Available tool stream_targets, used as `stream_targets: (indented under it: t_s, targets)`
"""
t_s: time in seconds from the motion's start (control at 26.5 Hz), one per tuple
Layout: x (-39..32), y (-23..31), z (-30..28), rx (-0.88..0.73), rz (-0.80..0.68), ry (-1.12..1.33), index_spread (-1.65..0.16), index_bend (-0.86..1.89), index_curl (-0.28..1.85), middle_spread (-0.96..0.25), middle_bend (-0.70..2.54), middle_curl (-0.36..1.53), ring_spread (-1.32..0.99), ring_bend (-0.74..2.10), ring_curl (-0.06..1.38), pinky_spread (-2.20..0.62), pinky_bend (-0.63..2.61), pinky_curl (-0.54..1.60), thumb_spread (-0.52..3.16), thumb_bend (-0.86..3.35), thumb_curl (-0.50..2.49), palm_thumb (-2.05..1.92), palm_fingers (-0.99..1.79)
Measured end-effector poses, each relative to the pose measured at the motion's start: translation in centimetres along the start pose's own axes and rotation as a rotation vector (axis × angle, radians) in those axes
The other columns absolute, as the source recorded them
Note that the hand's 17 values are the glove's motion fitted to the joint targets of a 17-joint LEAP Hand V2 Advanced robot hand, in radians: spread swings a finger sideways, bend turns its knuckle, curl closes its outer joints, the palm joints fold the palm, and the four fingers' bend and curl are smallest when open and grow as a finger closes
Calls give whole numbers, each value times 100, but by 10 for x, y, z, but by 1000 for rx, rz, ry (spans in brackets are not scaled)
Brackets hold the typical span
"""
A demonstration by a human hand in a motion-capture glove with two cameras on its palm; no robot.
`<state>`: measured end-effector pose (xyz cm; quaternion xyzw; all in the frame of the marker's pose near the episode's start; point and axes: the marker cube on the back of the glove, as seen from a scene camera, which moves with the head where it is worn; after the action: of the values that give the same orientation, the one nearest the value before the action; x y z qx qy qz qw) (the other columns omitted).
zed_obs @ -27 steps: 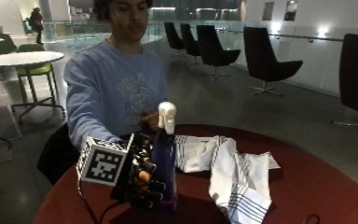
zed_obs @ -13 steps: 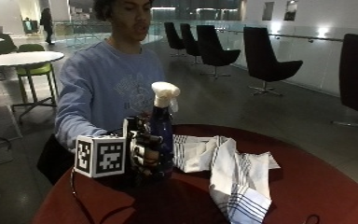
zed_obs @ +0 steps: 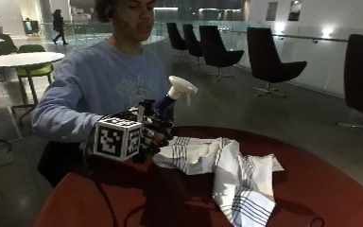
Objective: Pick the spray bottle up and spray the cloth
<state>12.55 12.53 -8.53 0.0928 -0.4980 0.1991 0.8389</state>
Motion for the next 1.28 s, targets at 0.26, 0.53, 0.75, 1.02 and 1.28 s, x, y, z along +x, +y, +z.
stream_targets:
  t_s: [0.26, 0.53, 0.75, 1.02, 1.28]
  targets:
    - [-11, 6, 20, -95, 111, -22, -38, 0, -1, -3, 53, 44, 7, 83, 42, 29, 66, 39, 93, -3, 45, 73, 48]
    - [-17, -3, 32, -135, 181, -30, -38, 0, -1, -1, 54, 44, 7, 84, 42, 28, 68, 39, 95, -3, 45, 71, 48]
    - [-10, 10, 52, -186, 232, 6, -38, 0, -1, -1, 55, 44, 7, 86, 42, 28, 70, 39, 97, -3, 45, 68, 48]
    - [-7, 16, 58, -201, 271, 18, -37, 0, -1, 0, 56, 44, 8, 87, 42, 28, 71, 39, 98, -3, 44, 67, 48]
    - [-1, 19, 61, -207, 297, 42, -36, 1, 0, 1, 56, 44, 8, 87, 41, 28, 72, 38, 99, -3, 44, 66, 48]
